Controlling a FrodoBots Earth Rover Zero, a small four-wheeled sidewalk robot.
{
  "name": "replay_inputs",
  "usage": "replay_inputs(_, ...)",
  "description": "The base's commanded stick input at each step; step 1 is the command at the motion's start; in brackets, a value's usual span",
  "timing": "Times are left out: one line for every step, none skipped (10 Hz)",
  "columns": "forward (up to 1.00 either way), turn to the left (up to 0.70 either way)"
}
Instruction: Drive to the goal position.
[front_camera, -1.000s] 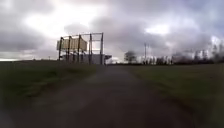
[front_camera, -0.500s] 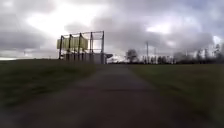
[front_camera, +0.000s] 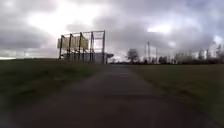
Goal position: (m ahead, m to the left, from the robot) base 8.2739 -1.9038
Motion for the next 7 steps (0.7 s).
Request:
replay_inputs(1.0,0.0)
replay_inputs(1.0,0.0)
replay_inputs(1.0,0.0)
replay_inputs(1.0,0.0)
replay_inputs(1.0,0.0)
replay_inputs(1.0,0.0)
replay_inputs(1.0,0.0)
